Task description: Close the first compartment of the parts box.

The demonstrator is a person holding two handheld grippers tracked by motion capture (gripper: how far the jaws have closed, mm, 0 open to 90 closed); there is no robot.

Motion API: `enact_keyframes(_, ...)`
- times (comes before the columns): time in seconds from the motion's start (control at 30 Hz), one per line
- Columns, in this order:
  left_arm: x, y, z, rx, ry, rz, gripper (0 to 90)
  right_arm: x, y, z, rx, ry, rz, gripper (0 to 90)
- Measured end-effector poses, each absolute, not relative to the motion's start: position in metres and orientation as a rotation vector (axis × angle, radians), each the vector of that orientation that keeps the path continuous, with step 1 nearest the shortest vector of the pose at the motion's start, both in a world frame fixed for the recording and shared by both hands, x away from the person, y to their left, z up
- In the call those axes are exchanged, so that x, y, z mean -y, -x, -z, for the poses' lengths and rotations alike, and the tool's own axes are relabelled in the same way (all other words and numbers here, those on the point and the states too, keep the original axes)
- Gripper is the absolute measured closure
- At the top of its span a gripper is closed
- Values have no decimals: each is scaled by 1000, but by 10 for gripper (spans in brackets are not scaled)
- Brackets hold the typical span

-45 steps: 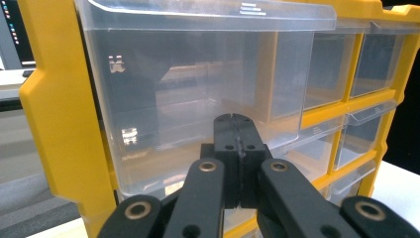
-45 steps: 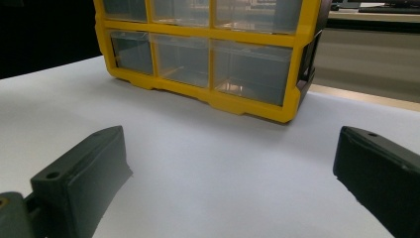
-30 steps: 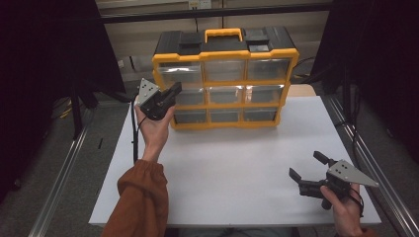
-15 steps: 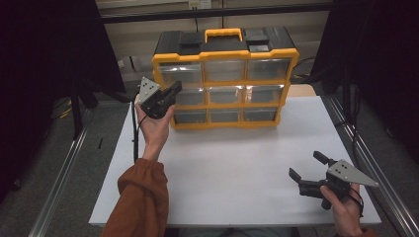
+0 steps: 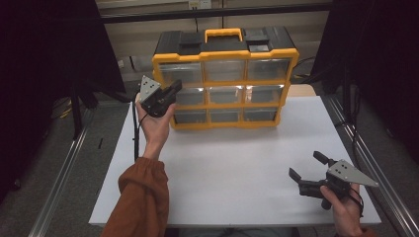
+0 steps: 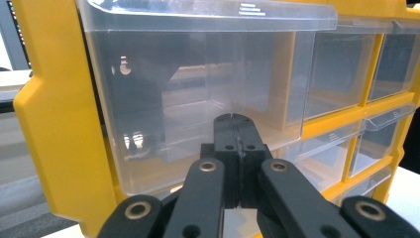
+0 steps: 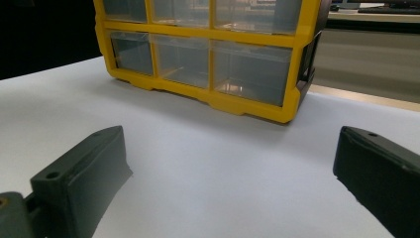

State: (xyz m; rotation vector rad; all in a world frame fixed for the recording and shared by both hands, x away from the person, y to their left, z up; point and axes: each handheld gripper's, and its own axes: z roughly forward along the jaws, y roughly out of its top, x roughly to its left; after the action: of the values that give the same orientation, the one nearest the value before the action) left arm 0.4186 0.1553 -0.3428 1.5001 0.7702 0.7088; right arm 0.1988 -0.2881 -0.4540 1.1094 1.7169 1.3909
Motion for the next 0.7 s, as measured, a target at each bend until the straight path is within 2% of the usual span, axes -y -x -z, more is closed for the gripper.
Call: enact_keyframes(0.7,-153,-427,342,-781,-1504,-713,900,289,-199,455,-1711,-1115,-1394,4)
